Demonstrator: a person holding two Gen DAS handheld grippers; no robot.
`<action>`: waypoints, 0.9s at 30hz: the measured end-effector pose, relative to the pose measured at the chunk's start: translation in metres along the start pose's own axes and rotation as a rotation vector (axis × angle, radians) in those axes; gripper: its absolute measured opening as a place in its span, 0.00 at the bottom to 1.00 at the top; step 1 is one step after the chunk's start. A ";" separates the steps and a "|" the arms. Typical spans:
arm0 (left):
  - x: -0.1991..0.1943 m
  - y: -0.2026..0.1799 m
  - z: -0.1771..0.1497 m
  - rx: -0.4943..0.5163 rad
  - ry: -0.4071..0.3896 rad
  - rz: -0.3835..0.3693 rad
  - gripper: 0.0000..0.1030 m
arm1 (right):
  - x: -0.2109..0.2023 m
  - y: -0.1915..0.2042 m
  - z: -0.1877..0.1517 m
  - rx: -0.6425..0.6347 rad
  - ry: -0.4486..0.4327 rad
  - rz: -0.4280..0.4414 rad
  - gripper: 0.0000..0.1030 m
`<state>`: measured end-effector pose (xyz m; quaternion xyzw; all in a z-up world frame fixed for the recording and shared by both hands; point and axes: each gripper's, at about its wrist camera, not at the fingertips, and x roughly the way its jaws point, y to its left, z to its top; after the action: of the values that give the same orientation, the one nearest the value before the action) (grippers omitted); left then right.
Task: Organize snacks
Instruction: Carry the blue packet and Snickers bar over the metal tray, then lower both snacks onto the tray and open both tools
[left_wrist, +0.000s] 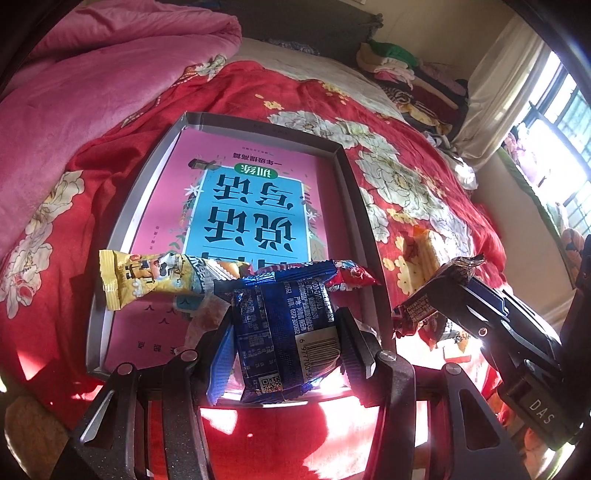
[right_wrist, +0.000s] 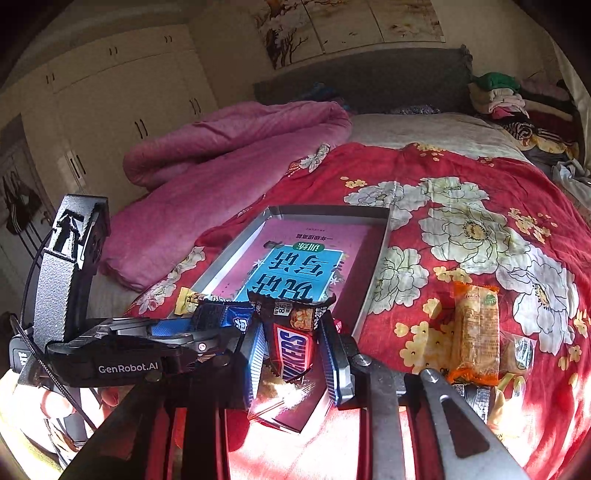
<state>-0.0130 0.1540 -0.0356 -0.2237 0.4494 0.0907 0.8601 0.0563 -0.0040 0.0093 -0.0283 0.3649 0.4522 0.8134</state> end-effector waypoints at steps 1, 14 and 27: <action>0.001 -0.001 -0.001 0.005 0.004 0.003 0.52 | 0.000 0.001 0.000 -0.002 0.001 -0.003 0.28; 0.014 -0.011 -0.007 0.045 0.038 -0.004 0.52 | 0.014 -0.007 -0.001 0.003 0.023 -0.019 0.28; 0.020 -0.004 -0.005 0.035 0.043 0.022 0.52 | 0.029 -0.009 -0.006 0.006 0.058 -0.006 0.29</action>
<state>-0.0039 0.1469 -0.0531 -0.2053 0.4717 0.0873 0.8530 0.0694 0.0091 -0.0160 -0.0400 0.3894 0.4477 0.8039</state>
